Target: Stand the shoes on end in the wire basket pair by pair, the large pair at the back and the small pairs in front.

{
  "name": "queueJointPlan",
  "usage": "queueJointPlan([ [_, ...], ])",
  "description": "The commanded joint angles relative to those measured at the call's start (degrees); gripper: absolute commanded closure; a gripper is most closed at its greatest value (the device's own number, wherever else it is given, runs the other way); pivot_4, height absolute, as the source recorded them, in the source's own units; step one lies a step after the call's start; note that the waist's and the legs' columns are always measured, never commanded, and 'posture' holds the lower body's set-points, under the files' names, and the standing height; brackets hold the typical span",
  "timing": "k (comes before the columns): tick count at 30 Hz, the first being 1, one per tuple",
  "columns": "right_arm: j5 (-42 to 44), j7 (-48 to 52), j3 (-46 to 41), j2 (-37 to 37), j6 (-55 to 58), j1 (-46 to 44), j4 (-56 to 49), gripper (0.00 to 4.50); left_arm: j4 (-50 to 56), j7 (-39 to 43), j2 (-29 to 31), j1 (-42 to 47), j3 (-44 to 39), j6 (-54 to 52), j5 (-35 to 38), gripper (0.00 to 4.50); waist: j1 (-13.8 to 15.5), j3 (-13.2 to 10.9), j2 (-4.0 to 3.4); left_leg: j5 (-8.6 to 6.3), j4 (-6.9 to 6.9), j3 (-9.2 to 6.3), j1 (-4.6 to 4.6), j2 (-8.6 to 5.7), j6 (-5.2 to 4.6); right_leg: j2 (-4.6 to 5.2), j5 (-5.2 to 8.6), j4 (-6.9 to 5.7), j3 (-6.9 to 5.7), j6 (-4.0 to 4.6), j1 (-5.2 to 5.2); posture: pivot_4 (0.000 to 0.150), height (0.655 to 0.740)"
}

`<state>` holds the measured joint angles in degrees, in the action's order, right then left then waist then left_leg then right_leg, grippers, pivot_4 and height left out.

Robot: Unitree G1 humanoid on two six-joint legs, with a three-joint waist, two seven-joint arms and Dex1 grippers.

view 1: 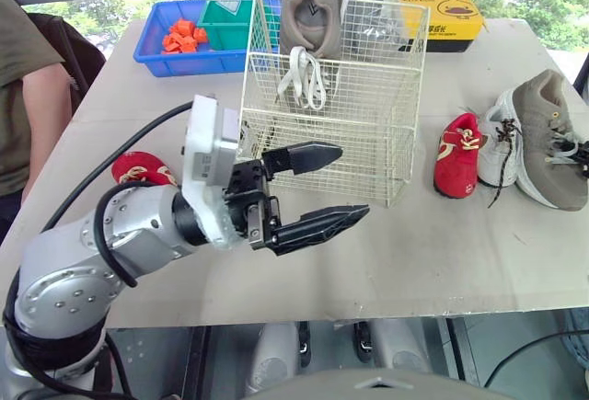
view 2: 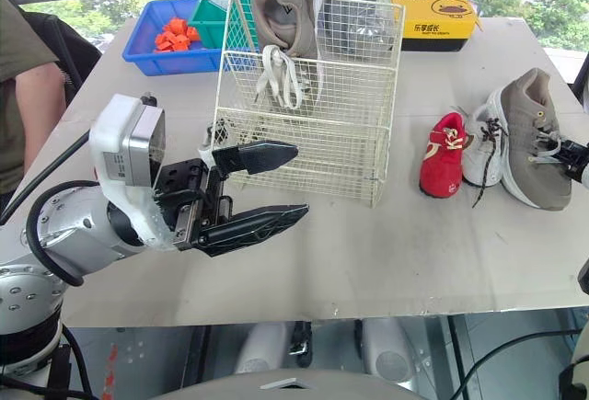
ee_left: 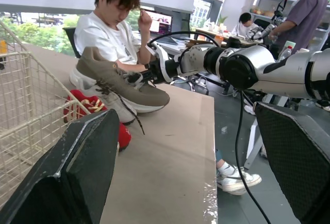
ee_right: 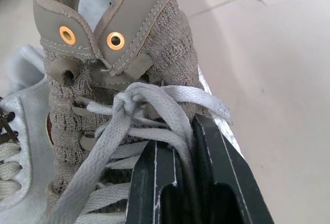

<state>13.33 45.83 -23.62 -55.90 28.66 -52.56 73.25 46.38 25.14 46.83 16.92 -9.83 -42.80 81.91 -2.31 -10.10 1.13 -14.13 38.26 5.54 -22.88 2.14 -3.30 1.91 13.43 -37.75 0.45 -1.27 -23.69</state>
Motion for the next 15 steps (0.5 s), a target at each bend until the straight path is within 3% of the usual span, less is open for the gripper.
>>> queueJointPlan([
  [1, 3.44, 2.67, -2.62, -2.44, 1.17, -0.43, -4.39, 4.46, 0.50, 0.65, -0.58, 1.38, 0.72, 1.49, 0.22, 0.00, -0.01, -0.01, -0.01, 0.00, 0.00, 0.02, 0.00, 0.00, -0.01, -0.01, 0.00, 0.00, 0.02, 0.00, -0.01, 0.150, 0.7400],
  [15, 12.56, -2.37, -10.55, -3.88, 3.07, -4.44, -19.19, 4.46, -1.90, 0.60, -3.52, 4.59, 3.73, 1.97, -2.34, 0.00, 0.29, -0.06, -0.11, -0.01, -0.01, 0.06, -0.02, -0.02, -0.02, -0.04, -0.02, 0.00, 0.05, -0.06, -0.04, 0.150, 0.7400],
])
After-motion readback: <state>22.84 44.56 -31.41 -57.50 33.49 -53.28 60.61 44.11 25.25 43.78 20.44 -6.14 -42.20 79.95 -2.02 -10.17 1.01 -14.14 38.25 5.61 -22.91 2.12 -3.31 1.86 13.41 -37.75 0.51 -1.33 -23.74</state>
